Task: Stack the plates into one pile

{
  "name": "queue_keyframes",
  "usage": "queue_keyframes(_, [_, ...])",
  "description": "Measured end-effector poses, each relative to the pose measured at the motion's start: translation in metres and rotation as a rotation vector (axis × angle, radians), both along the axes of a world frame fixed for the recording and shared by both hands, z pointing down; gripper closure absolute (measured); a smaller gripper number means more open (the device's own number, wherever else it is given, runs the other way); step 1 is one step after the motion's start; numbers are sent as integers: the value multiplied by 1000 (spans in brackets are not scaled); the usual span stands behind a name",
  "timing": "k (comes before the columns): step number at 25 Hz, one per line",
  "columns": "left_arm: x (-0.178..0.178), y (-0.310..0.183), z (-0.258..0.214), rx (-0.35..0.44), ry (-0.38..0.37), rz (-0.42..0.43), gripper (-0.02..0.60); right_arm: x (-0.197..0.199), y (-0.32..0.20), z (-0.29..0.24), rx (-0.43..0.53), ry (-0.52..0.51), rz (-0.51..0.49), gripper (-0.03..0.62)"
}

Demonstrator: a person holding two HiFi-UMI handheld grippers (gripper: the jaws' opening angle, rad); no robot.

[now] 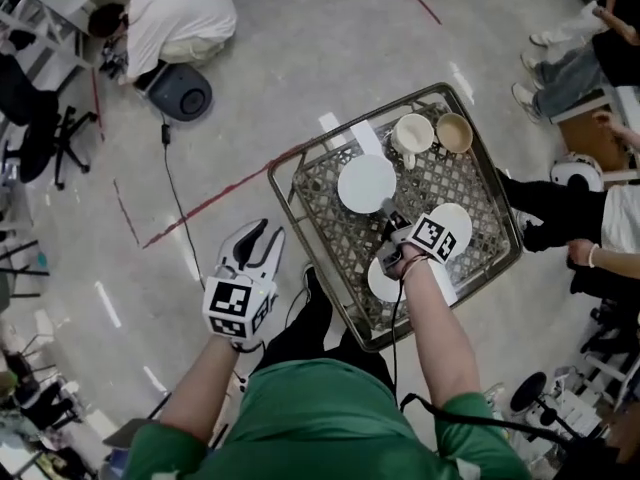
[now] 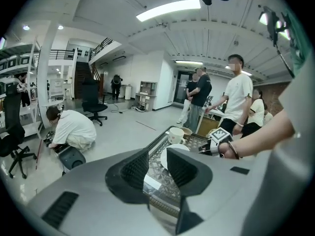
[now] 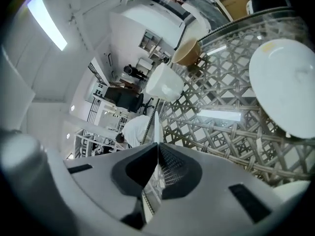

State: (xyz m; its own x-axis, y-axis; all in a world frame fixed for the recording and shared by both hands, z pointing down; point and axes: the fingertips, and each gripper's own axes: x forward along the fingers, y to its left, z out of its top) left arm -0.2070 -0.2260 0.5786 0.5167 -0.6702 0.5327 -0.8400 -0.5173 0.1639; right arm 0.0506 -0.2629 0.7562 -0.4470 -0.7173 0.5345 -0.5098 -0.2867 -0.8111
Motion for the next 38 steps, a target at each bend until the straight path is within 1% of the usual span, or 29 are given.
queue_keyframes(7, [51,21,-14,31,14,89,456,49,45,-27,65,-7,43,565])
queue_keyframes(12, [84,43,-15,30,9,137,456,98,75,-42,108,-15,124,565])
queue_keyframes(18, [117,56,-21,45,5,177,456,158,110,-38,117,-26,227,565])
queue_keyframes(24, [135,67,-19,42,-12,198,456,196,138,-24,124,-65,298,565])
queue_keyframes(26, [139,71,-18,38,-19,204,456,206,147,-15,119,-82,322,565])
queue_keyframes(29, [143,75,-14,32,-30,211,456,217,158,0,88,-85,346,565])
queue_keyframes(33, [143,76,-10,23,-46,219,456,228,166,22,23,-45,363,565])
queue_keyframes(38, [146,76,-7,14,-50,227,456,236,167,41,-39,16,408,565])
